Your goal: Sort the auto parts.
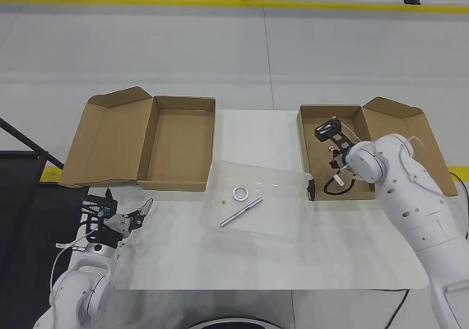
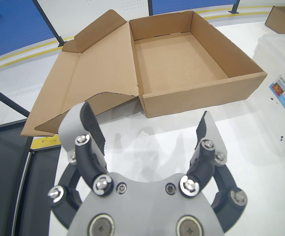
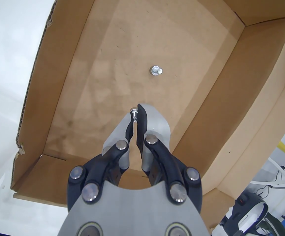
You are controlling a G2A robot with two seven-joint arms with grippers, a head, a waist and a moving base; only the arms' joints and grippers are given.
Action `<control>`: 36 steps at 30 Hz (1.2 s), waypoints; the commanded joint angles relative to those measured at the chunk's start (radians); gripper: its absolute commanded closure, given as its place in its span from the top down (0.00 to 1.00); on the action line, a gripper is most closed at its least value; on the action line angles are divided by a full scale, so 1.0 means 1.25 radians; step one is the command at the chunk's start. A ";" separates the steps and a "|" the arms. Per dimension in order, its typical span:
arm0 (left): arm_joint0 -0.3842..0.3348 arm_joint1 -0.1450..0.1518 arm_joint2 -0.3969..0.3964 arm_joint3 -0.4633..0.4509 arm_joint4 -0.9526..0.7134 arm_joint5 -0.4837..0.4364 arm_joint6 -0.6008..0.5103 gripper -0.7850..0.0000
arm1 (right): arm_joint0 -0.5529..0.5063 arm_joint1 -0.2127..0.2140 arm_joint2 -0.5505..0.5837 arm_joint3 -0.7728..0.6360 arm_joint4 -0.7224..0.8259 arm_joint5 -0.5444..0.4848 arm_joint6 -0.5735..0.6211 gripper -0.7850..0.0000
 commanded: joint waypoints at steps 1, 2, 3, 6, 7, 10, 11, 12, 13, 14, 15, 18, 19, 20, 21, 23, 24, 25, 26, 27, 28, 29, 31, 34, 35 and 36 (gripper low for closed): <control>0.000 0.000 0.000 0.000 0.000 0.000 0.000 1.00 | 0.003 -0.002 0.000 0.005 -0.001 -0.002 0.001 0.00; 0.000 0.000 0.000 0.000 0.000 0.000 0.000 1.00 | 0.004 -0.004 -0.001 0.007 -0.001 -0.002 0.002 0.00; 0.000 0.000 0.000 0.000 0.000 0.000 0.000 1.00 | 0.005 -0.005 -0.001 0.008 -0.002 -0.004 0.003 0.00; 0.000 0.000 0.000 0.000 0.000 0.000 0.000 1.00 | 0.007 -0.007 0.000 0.013 -0.003 -0.006 0.005 0.00; 0.000 0.000 0.000 0.000 0.000 0.000 0.000 1.00 | 0.008 -0.008 0.000 0.014 -0.004 -0.008 0.007 0.00; 0.000 0.000 0.000 0.000 0.000 0.000 0.000 1.00 | 0.010 -0.011 0.001 0.018 -0.003 -0.013 0.011 0.00; 0.000 0.000 0.000 0.000 0.000 0.000 0.000 1.00 | 0.011 -0.012 0.002 0.020 -0.003 -0.015 0.013 0.00; 0.000 0.000 0.000 0.000 0.000 0.000 0.000 1.00 | 0.012 -0.013 0.001 0.021 -0.003 -0.018 0.015 0.00; 0.000 0.000 0.000 0.000 0.000 0.000 0.000 1.00 | 0.014 -0.014 0.000 0.022 -0.003 -0.021 0.019 0.00; 0.000 0.000 0.000 0.000 0.000 0.000 0.000 1.00 | 0.016 -0.015 -0.003 0.023 -0.005 -0.025 0.025 0.00; 0.000 0.000 0.000 0.000 0.000 0.000 0.000 1.00 | 0.018 -0.017 -0.005 0.025 -0.005 -0.027 0.031 0.00; 0.000 0.000 0.000 0.000 0.000 0.000 0.000 1.00 | 0.024 -0.022 -0.011 0.033 -0.008 -0.030 0.040 0.00; 0.000 0.000 0.000 0.000 0.000 0.000 0.000 1.00 | 0.025 -0.024 -0.012 0.038 -0.008 -0.029 0.041 0.00; 0.000 0.000 0.000 0.000 0.000 0.000 0.000 1.00 | 0.027 -0.025 -0.013 0.042 -0.008 -0.029 0.041 0.00; 0.000 0.000 0.000 0.000 0.000 0.000 0.000 1.00 | 0.028 -0.027 -0.013 0.047 -0.008 -0.030 0.041 0.00; 0.000 0.000 0.000 0.000 0.000 0.000 0.000 1.00 | 0.030 -0.029 -0.014 0.058 -0.005 -0.034 0.040 0.00; 0.000 0.000 0.000 0.000 0.000 0.000 0.000 1.00 | 0.031 -0.031 -0.015 0.063 -0.002 -0.040 0.043 0.00; 0.000 0.000 0.000 0.000 0.000 0.000 0.000 1.00 | 0.033 -0.032 -0.016 0.070 0.004 -0.048 0.046 0.00; 0.000 0.000 0.000 0.000 0.000 0.000 0.000 1.00 | 0.035 -0.034 -0.018 0.077 0.008 -0.056 0.050 0.00; 0.000 0.000 0.000 0.000 0.000 0.000 0.000 1.00 | 0.038 -0.036 -0.020 0.084 0.009 -0.063 0.053 0.00; 0.000 0.000 0.000 0.000 0.000 0.000 0.000 1.00 | 0.040 -0.038 -0.022 0.091 0.014 -0.071 0.057 0.00; 0.000 0.000 0.000 0.000 0.000 0.000 0.000 1.00 | 0.043 -0.040 -0.024 0.098 0.018 -0.078 0.059 0.00; 0.000 0.000 0.000 0.000 0.000 0.000 0.000 1.00 | 0.048 -0.044 -0.027 0.111 0.022 -0.083 0.056 0.00; 0.000 0.000 0.000 0.000 0.000 0.000 0.000 1.00 | 0.053 -0.049 -0.029 0.129 0.031 -0.096 0.055 0.15; 0.000 0.000 0.000 0.000 0.000 0.000 0.000 1.00 | 0.055 -0.050 -0.029 0.134 0.032 -0.098 0.055 0.18; 0.000 0.000 0.000 0.000 0.000 0.000 0.000 1.00 | 0.056 -0.051 -0.030 0.139 0.034 -0.101 0.055 0.18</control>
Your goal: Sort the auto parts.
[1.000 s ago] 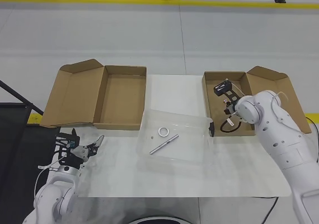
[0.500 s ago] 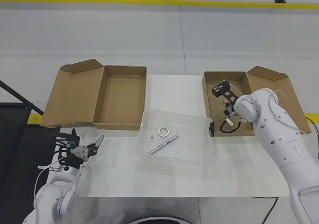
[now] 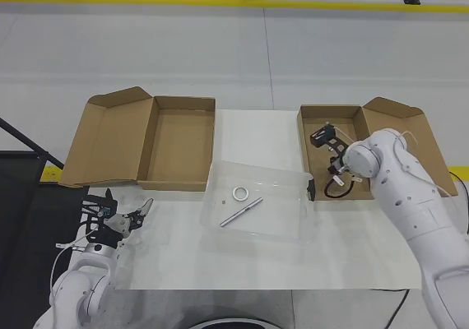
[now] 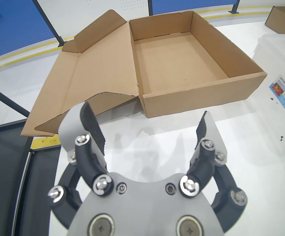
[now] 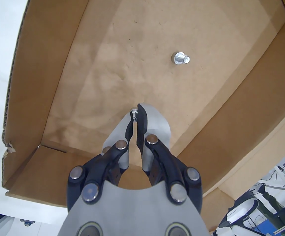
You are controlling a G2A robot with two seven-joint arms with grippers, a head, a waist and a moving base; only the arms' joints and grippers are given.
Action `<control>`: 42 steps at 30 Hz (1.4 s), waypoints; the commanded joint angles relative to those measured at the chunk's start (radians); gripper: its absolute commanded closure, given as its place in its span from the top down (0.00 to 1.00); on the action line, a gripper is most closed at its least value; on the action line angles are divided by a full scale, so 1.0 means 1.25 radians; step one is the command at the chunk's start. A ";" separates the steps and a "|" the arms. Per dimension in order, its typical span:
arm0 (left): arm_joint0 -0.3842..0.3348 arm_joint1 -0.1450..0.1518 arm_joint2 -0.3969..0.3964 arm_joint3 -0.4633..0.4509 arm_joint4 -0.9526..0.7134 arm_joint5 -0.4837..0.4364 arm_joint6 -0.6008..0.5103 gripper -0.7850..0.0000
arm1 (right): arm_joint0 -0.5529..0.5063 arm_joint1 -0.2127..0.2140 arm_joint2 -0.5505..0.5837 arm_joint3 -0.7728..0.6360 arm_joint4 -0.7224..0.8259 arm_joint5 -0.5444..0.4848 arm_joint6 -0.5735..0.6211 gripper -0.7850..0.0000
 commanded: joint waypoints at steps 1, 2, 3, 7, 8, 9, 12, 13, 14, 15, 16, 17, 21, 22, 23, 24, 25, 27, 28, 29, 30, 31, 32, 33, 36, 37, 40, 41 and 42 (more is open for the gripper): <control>0.000 0.000 0.000 0.000 0.000 0.000 0.000 1.00 | 0.003 -0.002 -0.001 0.009 0.002 -0.006 -0.001 0.18; 0.000 0.000 0.000 0.000 0.000 0.000 0.000 1.00 | 0.004 -0.003 -0.001 0.013 0.002 -0.007 -0.002 0.19; 0.000 0.000 0.000 0.000 0.000 0.000 0.000 1.00 | 0.005 -0.004 -0.002 0.016 0.002 -0.009 -0.002 0.20; 0.000 0.000 0.000 0.000 0.000 0.000 0.000 1.00 | 0.009 -0.006 0.003 0.024 0.001 -0.009 -0.006 0.34; 0.000 0.000 0.000 0.000 0.000 0.000 0.000 1.00 | 0.010 -0.005 0.005 0.023 0.000 -0.010 -0.006 0.36; 0.000 0.000 0.000 0.000 0.000 0.000 0.000 1.00 | 0.012 -0.004 0.009 0.021 -0.002 -0.010 -0.003 0.40; 0.000 0.000 0.000 0.000 0.000 0.000 0.000 1.00 | 0.018 0.005 0.031 -0.007 -0.017 0.000 -0.005 0.51; 0.000 0.000 0.000 0.000 0.000 0.000 0.000 1.00 | 0.016 0.009 0.042 -0.028 -0.021 -0.001 -0.005 0.52; 0.000 0.000 0.000 0.000 0.000 0.000 0.000 1.00 | 0.012 0.014 0.053 -0.056 -0.026 -0.002 -0.003 0.56; 0.000 0.000 0.000 0.000 0.000 0.000 0.000 1.00 | 0.005 0.020 0.064 -0.086 -0.033 0.000 0.003 0.59; 0.000 0.000 0.000 0.000 0.000 0.000 0.000 1.00 | -0.004 0.026 0.076 -0.122 -0.039 0.002 0.008 0.60; 0.000 0.000 0.000 0.000 0.000 0.000 0.000 1.00 | -0.017 0.032 0.089 -0.163 -0.042 0.003 0.010 0.60; 0.000 0.000 0.000 0.000 0.000 0.000 0.000 1.00 | -0.091 0.055 0.140 -0.348 -0.048 -0.011 0.009 0.62; 0.000 0.000 0.000 0.000 0.000 0.000 0.000 1.00 | -0.110 0.060 0.151 -0.392 -0.050 -0.018 0.009 0.65; 0.000 0.000 0.000 0.000 0.000 0.000 0.000 1.00 | -0.129 0.064 0.160 -0.432 -0.049 -0.024 0.008 0.70; 0.000 0.000 0.000 0.000 0.000 0.000 0.000 1.00 | -0.146 0.067 0.168 -0.471 -0.045 -0.035 0.002 0.74; 0.000 0.000 0.000 0.000 0.000 0.000 0.000 1.00 | -0.162 0.071 0.175 -0.507 -0.039 -0.050 -0.006 0.78; 0.000 0.000 0.000 0.000 0.000 0.000 0.000 1.00 | -0.190 0.076 0.185 -0.567 -0.025 -0.084 -0.020 0.87; 0.000 0.000 0.000 0.000 0.000 0.000 0.000 1.00 | -0.201 0.078 0.189 -0.590 -0.018 -0.101 -0.027 0.91; 0.000 0.000 0.000 0.000 0.000 0.000 0.000 1.00 | -0.210 0.080 0.190 -0.611 -0.016 -0.116 -0.028 0.93; 0.000 0.000 0.000 0.000 0.000 0.000 0.000 1.00 | -0.217 0.081 0.189 -0.630 -0.012 -0.129 -0.033 0.97; 0.000 0.000 0.000 0.000 0.000 0.000 0.000 1.00 | -0.223 0.081 0.188 -0.647 -0.005 -0.142 -0.040 1.00; 0.000 0.000 0.000 0.000 0.000 0.000 0.000 1.00 | -0.228 0.081 0.185 -0.661 0.000 -0.152 -0.046 1.00; 0.000 0.000 0.000 0.000 0.000 0.000 0.000 1.00 | -0.233 0.081 0.182 -0.675 0.001 -0.158 -0.049 1.00; 0.000 0.000 0.000 0.000 0.000 0.000 0.000 1.00 | -0.238 0.082 0.177 -0.693 0.000 -0.166 -0.049 1.00; 0.000 0.000 0.000 0.000 0.000 0.000 0.000 1.00 | -0.238 0.082 0.177 -0.693 0.000 -0.166 -0.049 1.00; 0.000 0.000 0.000 0.000 0.000 0.000 0.000 1.00 | -0.238 0.082 0.177 -0.693 0.000 -0.166 -0.049 1.00; 0.000 0.000 0.000 0.000 0.000 0.000 0.000 1.00 | -0.238 0.082 0.177 -0.693 0.000 -0.166 -0.049 1.00; 0.000 0.000 0.000 0.000 0.000 0.000 0.000 1.00 | -0.238 0.082 0.177 -0.693 0.000 -0.166 -0.049 1.00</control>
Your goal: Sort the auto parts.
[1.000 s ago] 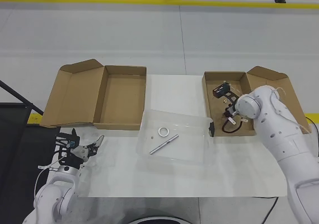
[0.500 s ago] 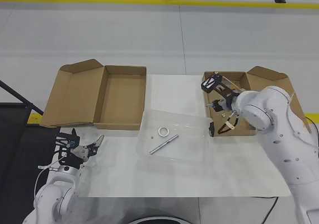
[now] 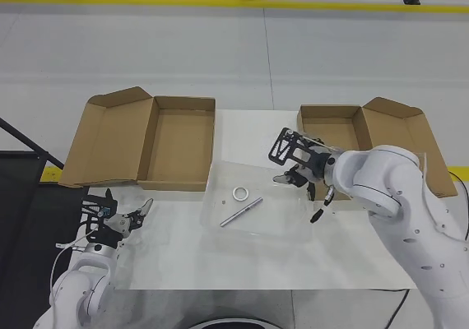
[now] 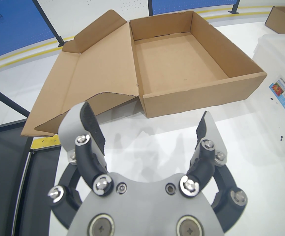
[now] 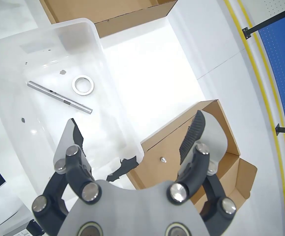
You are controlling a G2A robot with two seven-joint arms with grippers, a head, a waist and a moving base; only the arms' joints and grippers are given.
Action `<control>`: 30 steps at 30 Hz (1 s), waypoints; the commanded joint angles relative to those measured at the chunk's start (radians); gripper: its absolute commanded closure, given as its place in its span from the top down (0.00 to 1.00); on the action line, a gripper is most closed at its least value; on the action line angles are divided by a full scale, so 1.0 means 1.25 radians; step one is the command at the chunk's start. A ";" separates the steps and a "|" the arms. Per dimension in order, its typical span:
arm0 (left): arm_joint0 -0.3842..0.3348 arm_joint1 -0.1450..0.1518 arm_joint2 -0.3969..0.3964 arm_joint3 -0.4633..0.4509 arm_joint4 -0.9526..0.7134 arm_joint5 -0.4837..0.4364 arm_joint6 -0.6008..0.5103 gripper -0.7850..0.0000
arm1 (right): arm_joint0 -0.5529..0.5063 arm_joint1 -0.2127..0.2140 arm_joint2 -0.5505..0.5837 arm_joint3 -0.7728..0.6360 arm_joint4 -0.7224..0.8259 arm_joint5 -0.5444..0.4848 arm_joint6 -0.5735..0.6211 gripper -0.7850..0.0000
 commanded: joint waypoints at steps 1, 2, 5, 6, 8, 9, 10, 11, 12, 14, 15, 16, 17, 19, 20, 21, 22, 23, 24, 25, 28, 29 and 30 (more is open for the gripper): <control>0.000 0.000 0.000 0.000 0.000 0.000 0.000 1.00 | 0.000 0.000 0.000 0.000 0.000 0.000 0.000 1.00; 0.000 0.000 0.000 0.000 0.000 0.000 0.000 1.00 | 0.000 0.000 0.000 0.000 0.000 0.000 0.000 1.00; 0.000 0.000 0.000 0.000 0.000 0.000 0.000 1.00 | -0.006 0.000 -0.006 0.001 -0.003 0.001 -0.005 1.00; 0.000 0.000 0.000 0.000 0.000 0.000 0.000 1.00 | -0.010 -0.001 -0.015 0.000 -0.009 -0.004 -0.010 1.00; 0.000 0.000 0.000 0.000 0.000 0.000 0.000 1.00 | -0.008 -0.004 -0.028 0.004 0.002 -0.018 -0.032 1.00; 0.000 0.000 0.000 0.000 0.000 0.000 0.000 1.00 | -0.005 -0.006 -0.035 0.008 0.011 -0.028 -0.045 1.00; 0.000 0.000 0.000 0.000 0.000 0.000 0.000 1.00 | -0.001 -0.008 -0.041 0.017 0.018 -0.038 -0.053 1.00; 0.000 0.000 0.000 0.000 0.000 0.000 0.000 1.00 | 0.004 -0.010 -0.048 0.027 0.024 -0.043 -0.058 1.00; 0.000 0.000 0.000 0.000 0.000 0.000 0.000 1.00 | 0.008 -0.012 -0.056 0.035 0.038 -0.049 -0.069 1.00; 0.000 0.000 0.000 0.000 0.000 0.000 0.000 1.00 | 0.018 -0.018 -0.073 0.055 0.062 -0.069 -0.087 1.00; 0.000 0.000 0.000 0.000 0.000 0.000 0.000 1.00 | 0.022 -0.021 -0.084 0.066 0.067 -0.072 -0.091 1.00; 0.000 0.000 0.000 0.000 0.000 0.000 0.000 1.00 | 0.028 -0.024 -0.096 0.076 0.066 -0.073 -0.090 1.00; 0.000 0.000 0.000 0.000 0.000 0.000 0.000 1.00 | 0.034 -0.027 -0.108 0.085 0.064 -0.071 -0.088 1.00; -0.002 0.000 0.001 -0.004 -0.005 -0.008 0.006 1.00 | 0.044 -0.033 -0.124 0.099 0.062 -0.060 -0.094 1.00; -0.002 0.000 0.000 -0.008 -0.006 -0.019 0.013 1.00 | 0.045 -0.034 -0.124 0.104 0.063 -0.057 -0.103 1.00; -0.002 0.000 -0.003 -0.014 -0.006 -0.031 0.017 1.00 | 0.044 -0.034 -0.122 0.104 0.063 -0.059 -0.114 1.00; -0.003 0.001 -0.006 -0.025 -0.002 -0.046 0.024 1.00 | 0.040 -0.032 -0.117 0.100 0.057 -0.065 -0.124 1.00; -0.003 0.002 -0.009 -0.036 -0.001 -0.060 0.030 1.00 | 0.033 -0.029 -0.108 0.090 0.049 -0.072 -0.136 1.00; -0.004 0.003 -0.012 -0.049 0.002 -0.078 0.032 1.00 | 0.022 -0.026 -0.097 0.074 0.039 -0.084 -0.151 1.00; -0.006 0.004 -0.016 -0.064 0.011 -0.097 0.032 1.00 | 0.008 -0.021 -0.082 0.055 0.027 -0.096 -0.169 1.00; -0.015 0.009 -0.028 -0.109 0.017 -0.163 0.027 1.00 | -0.051 -0.002 -0.023 -0.014 -0.015 -0.122 -0.216 1.00; -0.021 0.010 -0.032 -0.125 0.015 -0.186 0.021 1.00 | -0.074 0.005 0.000 -0.039 -0.027 -0.132 -0.231 1.00; -0.027 0.012 -0.036 -0.140 0.019 -0.207 0.015 1.00 | -0.098 0.011 0.025 -0.064 -0.039 -0.143 -0.248 1.00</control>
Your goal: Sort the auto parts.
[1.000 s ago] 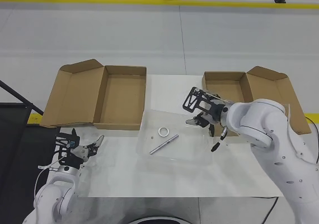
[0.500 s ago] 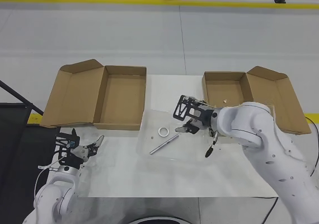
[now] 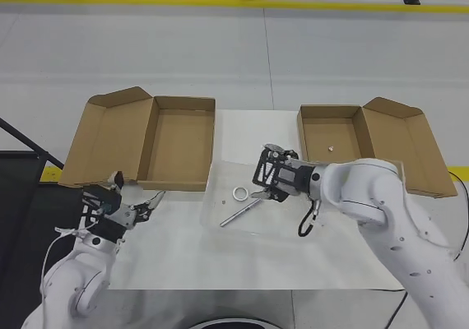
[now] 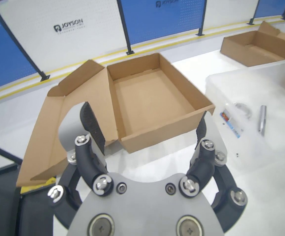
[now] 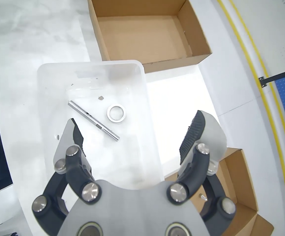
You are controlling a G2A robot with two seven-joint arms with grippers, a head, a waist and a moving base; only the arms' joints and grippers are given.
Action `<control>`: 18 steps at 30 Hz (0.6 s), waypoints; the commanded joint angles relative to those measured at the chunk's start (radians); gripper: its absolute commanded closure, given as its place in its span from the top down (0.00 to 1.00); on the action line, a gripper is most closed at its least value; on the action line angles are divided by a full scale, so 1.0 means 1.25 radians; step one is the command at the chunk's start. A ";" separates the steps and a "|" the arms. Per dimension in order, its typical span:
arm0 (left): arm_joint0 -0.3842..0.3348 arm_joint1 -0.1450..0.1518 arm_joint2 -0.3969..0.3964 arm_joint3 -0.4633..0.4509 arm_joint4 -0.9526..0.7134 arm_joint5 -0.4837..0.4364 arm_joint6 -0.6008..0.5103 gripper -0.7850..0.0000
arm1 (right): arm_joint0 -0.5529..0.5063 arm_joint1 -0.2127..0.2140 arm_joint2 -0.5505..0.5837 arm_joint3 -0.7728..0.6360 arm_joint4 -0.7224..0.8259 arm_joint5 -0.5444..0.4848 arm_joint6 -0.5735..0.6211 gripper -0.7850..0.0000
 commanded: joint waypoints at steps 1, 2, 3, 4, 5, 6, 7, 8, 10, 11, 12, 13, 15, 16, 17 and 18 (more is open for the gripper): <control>-0.015 0.003 -0.007 -0.032 0.009 -0.046 -0.013 1.00 | -0.051 0.013 0.053 -0.052 -0.023 -0.023 -0.034 1.00; -0.024 0.005 -0.008 -0.043 0.011 -0.065 -0.022 1.00 | -0.076 0.019 0.079 -0.075 -0.035 -0.034 -0.051 1.00; -0.035 0.006 -0.007 -0.053 0.007 -0.087 -0.035 1.00 | -0.101 0.025 0.103 -0.097 -0.044 -0.048 -0.071 1.00; -0.048 0.008 -0.005 -0.061 0.006 -0.110 -0.050 1.00 | -0.125 0.031 0.127 -0.116 -0.053 -0.065 -0.091 1.00; -0.063 0.009 -0.002 -0.068 0.005 -0.134 -0.067 1.00 | -0.148 0.036 0.152 -0.132 -0.063 -0.076 -0.112 1.00; -0.079 0.011 0.003 -0.072 0.007 -0.157 -0.085 1.00 | -0.172 0.040 0.176 -0.146 -0.073 -0.085 -0.130 1.00; -0.097 0.012 0.012 -0.073 0.007 -0.179 -0.102 1.00 | -0.194 0.044 0.199 -0.157 -0.084 -0.092 -0.146 1.00; -0.116 0.013 0.022 -0.070 0.003 -0.200 -0.122 1.00 | -0.215 0.048 0.218 -0.167 -0.092 -0.099 -0.161 1.00; -0.156 0.015 0.050 -0.066 -0.021 -0.255 -0.162 1.00 | -0.251 0.054 0.256 -0.180 -0.107 -0.110 -0.185 1.00; -0.178 0.016 0.060 -0.066 -0.032 -0.280 -0.179 1.00 | -0.268 0.057 0.275 -0.187 -0.111 -0.112 -0.197 1.00; -0.200 0.017 0.067 -0.069 -0.027 -0.292 -0.195 1.00 | -0.285 0.059 0.291 -0.192 -0.119 -0.116 -0.202 1.00; -0.213 0.017 0.072 -0.074 -0.016 -0.293 -0.205 1.00 | -0.285 0.059 0.291 -0.192 -0.119 -0.116 -0.202 1.00; -0.213 0.017 0.072 -0.074 -0.016 -0.293 -0.205 1.00 | -0.285 0.059 0.291 -0.192 -0.119 -0.116 -0.202 1.00; -0.213 0.017 0.072 -0.074 -0.016 -0.293 -0.205 1.00 | -0.285 0.059 0.291 -0.192 -0.119 -0.116 -0.202 1.00; -0.213 0.017 0.072 -0.074 -0.016 -0.293 -0.205 1.00 | -0.285 0.059 0.291 -0.192 -0.119 -0.116 -0.202 1.00; -0.213 0.017 0.072 -0.074 -0.016 -0.293 -0.205 1.00 | -0.285 0.059 0.291 -0.192 -0.119 -0.116 -0.202 1.00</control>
